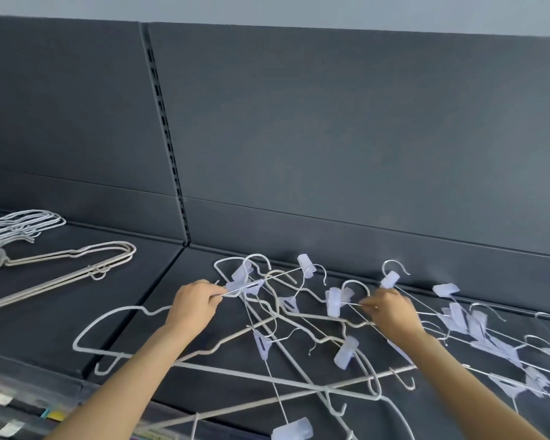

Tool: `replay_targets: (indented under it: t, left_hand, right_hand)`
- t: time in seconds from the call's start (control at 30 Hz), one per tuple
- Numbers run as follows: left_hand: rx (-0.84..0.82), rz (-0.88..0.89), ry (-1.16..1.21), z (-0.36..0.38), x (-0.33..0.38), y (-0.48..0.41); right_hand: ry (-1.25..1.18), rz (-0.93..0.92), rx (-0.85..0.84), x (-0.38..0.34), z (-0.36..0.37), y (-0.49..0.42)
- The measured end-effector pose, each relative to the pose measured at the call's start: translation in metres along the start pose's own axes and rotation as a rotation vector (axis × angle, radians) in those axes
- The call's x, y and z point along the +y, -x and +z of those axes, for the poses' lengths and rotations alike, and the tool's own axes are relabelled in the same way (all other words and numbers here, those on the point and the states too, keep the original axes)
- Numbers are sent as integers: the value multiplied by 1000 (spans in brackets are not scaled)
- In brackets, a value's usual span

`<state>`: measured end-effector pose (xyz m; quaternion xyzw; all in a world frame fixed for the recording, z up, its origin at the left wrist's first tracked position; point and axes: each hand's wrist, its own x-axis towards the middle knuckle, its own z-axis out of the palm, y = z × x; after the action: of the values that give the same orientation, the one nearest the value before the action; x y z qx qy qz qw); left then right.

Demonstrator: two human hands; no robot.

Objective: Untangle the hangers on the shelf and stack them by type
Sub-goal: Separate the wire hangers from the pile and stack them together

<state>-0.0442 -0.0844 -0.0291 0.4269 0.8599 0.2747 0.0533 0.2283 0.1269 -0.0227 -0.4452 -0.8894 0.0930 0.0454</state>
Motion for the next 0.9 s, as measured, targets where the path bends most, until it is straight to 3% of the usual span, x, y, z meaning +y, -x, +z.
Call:
replay_targets:
  t: [0.13,0.23,0.4,0.57,0.73,0.9]
  left_hand:
    - [-8,24,10,2,3,-5]
    - [-5,30,29,2,2,-7]
    - [7,63,14,-7,-5,-4]
    - [86,71,102,-17,-10,3]
    - [140,164,86,-21,-1,-4]
    - [166,174,-189,-13,13,-9]
  right_hand:
    - [3,113,20,-4,-7,6]
    - [-20,-27,156,-31,-3,9]
    - [-11,-204,-151,-73,16,10]
    - [-220,-97,-179,-71,9,10]
    - [-303,-95,-77,-76,-2,10]
    - [-313,-161,20,-95,-14,18]
